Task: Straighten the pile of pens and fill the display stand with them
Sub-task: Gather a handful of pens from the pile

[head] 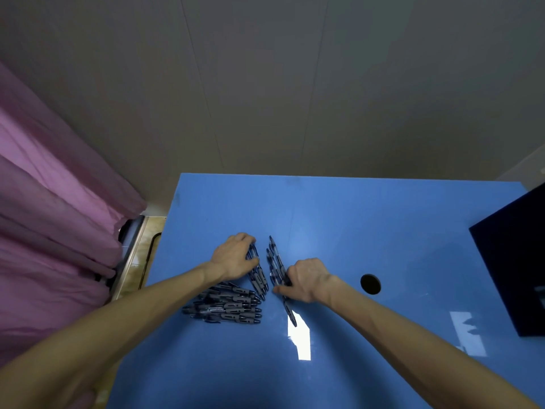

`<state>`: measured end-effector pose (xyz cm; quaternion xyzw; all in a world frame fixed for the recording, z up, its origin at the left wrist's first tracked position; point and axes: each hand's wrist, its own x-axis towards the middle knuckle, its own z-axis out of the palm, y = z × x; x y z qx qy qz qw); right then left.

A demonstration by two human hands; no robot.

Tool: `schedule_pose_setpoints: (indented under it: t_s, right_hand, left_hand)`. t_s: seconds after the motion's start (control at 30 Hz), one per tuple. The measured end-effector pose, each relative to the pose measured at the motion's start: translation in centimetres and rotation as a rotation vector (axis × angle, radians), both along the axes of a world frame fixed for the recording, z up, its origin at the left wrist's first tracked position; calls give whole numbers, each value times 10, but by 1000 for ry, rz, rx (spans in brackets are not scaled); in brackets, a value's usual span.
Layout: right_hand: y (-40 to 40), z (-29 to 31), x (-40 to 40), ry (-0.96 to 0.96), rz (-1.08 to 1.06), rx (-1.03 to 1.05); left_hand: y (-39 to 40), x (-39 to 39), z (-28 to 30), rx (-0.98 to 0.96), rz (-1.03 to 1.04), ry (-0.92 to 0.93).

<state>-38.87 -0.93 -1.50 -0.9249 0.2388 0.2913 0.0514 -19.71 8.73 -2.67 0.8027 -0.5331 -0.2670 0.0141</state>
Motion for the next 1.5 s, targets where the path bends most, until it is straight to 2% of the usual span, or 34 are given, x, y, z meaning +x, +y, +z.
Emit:
schedule_pose_setpoints:
  t_s: [0.17,0.23,0.37,0.43,0.53,0.7,0.97,1.17,1.5]
  right_hand:
    - [6,-4,1,-145,-114,-43]
    - [8,-4,6,-144,-158,-27]
    - [7,-2,12,-118,-265,4]
    - [4,-2,9,-111,-312,22]
    - [-2,0,1,-97,-246,-45]
    - [-4,-2,-10,-125,-180,-82]
    - [-12,-11,-26,-242,-310,-26]
    - [-20,-16,-33,-249,-401,23]
    - [0,-18,-31,-158,-418,-116]
  left_hand:
    - [2,-14,0,-6,47,-14]
    - [4,-21,1,-31,110,-32]
    - [7,-27,2,-120,242,-181]
    - [8,-25,4,-71,276,-201]
    - [7,-29,5,4,311,-161]
    - [-6,-47,1,24,257,-162]
    - [-36,-59,-4,-77,265,-32]
    - [-33,-60,-9,-27,322,-141]
    - [-49,-61,-10,4,42,-161]
